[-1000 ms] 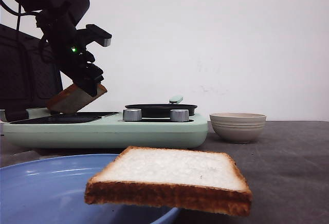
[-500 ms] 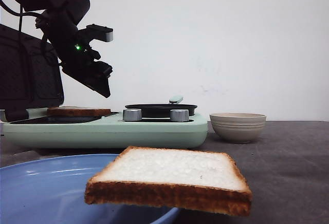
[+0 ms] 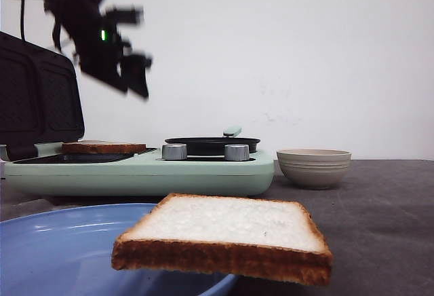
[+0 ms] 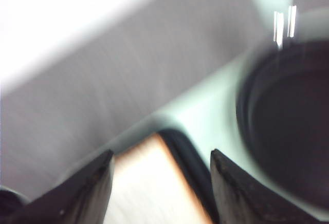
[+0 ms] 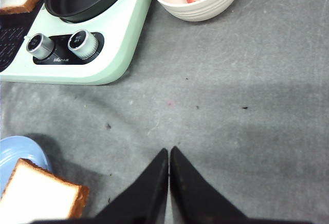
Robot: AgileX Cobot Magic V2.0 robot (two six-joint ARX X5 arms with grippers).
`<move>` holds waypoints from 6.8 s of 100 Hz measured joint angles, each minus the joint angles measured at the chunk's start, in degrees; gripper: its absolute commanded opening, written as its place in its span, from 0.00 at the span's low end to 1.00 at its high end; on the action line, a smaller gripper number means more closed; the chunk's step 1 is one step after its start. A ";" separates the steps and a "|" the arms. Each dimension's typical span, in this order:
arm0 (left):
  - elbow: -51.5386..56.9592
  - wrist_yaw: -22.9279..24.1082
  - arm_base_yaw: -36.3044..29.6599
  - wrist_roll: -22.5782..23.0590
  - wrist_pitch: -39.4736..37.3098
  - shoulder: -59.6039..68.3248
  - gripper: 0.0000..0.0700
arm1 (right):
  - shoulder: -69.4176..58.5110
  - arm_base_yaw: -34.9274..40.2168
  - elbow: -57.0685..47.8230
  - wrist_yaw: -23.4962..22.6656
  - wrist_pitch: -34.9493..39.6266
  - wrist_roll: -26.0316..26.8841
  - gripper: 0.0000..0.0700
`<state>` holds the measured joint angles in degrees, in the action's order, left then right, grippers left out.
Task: Make breakfast with bread and shrimp
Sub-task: 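Release the bread onto the farther grill plate, raise left gripper, then lower the right gripper to the remaining bread slice on the plate, then grasp the bread slice with the right gripper and lift it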
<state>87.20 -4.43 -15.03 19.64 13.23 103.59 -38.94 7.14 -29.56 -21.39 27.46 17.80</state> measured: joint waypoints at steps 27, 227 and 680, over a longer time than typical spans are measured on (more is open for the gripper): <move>0.68 0.11 0.02 -6.75 1.25 -10.54 0.45 | 0.00 0.00 0.00 -0.04 0.28 0.00 0.00; -48.92 -2.99 4.26 -29.64 5.33 -61.18 0.45 | 0.00 0.00 0.00 -5.75 3.67 0.00 0.00; -50.42 2.91 4.26 -28.13 15.65 -78.44 0.56 | -36.81 25.40 -6.75 -29.48 -46.66 32.89 0.00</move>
<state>36.77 -1.52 -10.76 -8.49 28.88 25.15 -75.75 32.53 -36.32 -50.87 -19.20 50.70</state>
